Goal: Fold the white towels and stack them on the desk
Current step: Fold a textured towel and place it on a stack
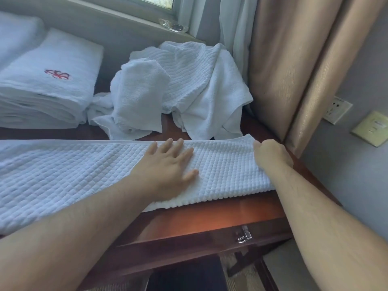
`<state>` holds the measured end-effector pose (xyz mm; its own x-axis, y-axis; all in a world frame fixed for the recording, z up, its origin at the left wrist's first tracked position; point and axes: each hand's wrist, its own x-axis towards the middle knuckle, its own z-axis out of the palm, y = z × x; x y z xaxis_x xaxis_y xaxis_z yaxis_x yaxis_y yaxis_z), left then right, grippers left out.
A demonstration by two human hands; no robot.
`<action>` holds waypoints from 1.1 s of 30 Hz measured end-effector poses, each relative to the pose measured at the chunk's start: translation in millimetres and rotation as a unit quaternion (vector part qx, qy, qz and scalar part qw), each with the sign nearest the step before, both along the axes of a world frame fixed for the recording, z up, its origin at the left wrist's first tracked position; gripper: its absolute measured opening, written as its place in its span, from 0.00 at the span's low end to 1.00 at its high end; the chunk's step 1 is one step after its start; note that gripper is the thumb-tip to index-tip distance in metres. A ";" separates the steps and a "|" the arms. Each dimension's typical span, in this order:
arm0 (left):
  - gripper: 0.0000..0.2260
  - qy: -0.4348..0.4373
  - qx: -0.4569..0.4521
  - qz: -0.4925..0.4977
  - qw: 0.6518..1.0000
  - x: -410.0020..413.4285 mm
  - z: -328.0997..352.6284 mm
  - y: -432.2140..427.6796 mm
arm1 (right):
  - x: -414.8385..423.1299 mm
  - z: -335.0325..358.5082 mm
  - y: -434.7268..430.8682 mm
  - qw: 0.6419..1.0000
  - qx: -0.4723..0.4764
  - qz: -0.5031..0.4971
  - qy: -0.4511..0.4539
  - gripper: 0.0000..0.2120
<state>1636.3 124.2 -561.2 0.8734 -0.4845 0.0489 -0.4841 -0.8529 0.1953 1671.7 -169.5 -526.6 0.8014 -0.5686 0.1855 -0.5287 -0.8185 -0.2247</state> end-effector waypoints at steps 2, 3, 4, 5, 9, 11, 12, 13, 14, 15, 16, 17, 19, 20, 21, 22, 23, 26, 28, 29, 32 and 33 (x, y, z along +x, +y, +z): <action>0.33 0.004 0.003 -0.008 1.000 -0.1 -0.4 1.5 | -0.4 -0.1 1.8 0.999 -0.016 -0.020 0.020 0.21; 0.33 0.006 0.005 -0.012 1.000 0.2 -0.5 2.0 | -1.7 -2.8 4.0 0.999 -0.020 -0.024 0.026 0.21; 0.34 0.007 0.006 -0.014 1.000 0.4 -0.5 2.5 | -3.2 -5.8 7.0 0.999 -0.025 -0.029 0.025 0.19; 0.34 0.009 0.009 -0.016 1.000 1.0 -0.3 2.5 | -4.7 -8.5 10.6 0.999 -0.035 -0.032 0.012 0.17; 0.36 0.012 0.019 -0.018 1.000 2.1 -0.4 2.2 | -1.5 -3.3 34.6 0.990 -0.078 0.056 -0.105 0.13; 0.36 0.011 0.018 -0.018 1.000 2.1 -0.9 2.6 | 2.5 -4.3 51.0 0.989 -0.047 0.118 -0.073 0.20; 0.36 0.011 0.018 -0.020 1.000 1.5 -1.3 3.7 | 2.8 -8.8 57.9 0.990 -0.022 0.136 -0.014 0.25; 0.37 0.013 0.020 -0.022 0.999 0.7 -1.9 5.1 | 1.9 -15.7 62.4 0.988 0.005 0.144 0.055 0.30; 0.38 0.016 0.022 -0.025 0.999 -0.5 -2.8 6.8 | 0.8 -22.8 63.6 0.984 0.018 0.143 0.109 0.34; 0.38 0.018 0.022 -0.029 0.999 -1.5 -3.5 8.8 | 0.4 -28.4 62.0 0.981 0.018 0.139 0.136 0.36; 0.39 0.018 0.022 -0.032 0.999 -2.0 -3.8 11.2 | 1.6 -31.4 59.9 0.980 0.016 0.135 0.142 0.36; 0.39 0.020 0.023 -0.037 0.999 -2.5 -4.0 13.5 | 2.8 -32.7 59.0 0.981 0.016 0.130 0.143 0.35; 0.40 0.025 0.026 -0.043 0.998 -3.0 -4.0 16.8 | 5.1 -32.0 60.0 0.982 0.014 0.114 0.148 0.33; 0.40 0.026 0.026 -0.043 0.998 -3.6 -3.6 17.8 | 6.1 -31.5 61.2 0.983 0.013 0.107 0.150 0.33; 0.40 0.027 0.026 -0.040 0.998 -4.5 -2.8 18.7 | 6.9 -30.7 62.4 0.983 0.014 0.103 0.151 0.33; 0.40 0.029 0.026 -0.036 0.999 -6.5 -1.9 19.5 | 6.4 -30.3 63.2 0.983 0.015 0.102 0.151 0.33; 0.39 0.030 0.027 -0.031 0.999 -8.6 -0.6 20.6 | 5.6 -30.1 63.9 0.983 0.016 0.103 0.151 0.33; 0.38 0.041 0.030 -0.013 0.999 -17.1 2.6 29.7 | -0.4 -27.4 65.7 0.983 0.011 0.112 0.148 0.33; 0.39 0.050 0.037 -0.001 0.998 -22.8 3.9 42.8 | -6.1 -23.7 69.5 0.981 -0.003 0.117 0.152 0.35; 0.39 0.054 0.040 0.007 0.998 -25.8 4.0 51.5 | -10.1 -21.6 75.4 0.980 -0.004 0.122 0.157 0.36; 0.39 0.054 0.051 0.046 0.996 -33.8 5.1 82.8 | -23.7 -19.7 117.3 0.968 0.016 0.187 0.166 0.39; 0.38 0.054 0.056 0.063 0.995 -35.9 6.1 93.8 | -28.7 -21.2 137.8 0.961 0.020 0.223 0.163 0.39</action>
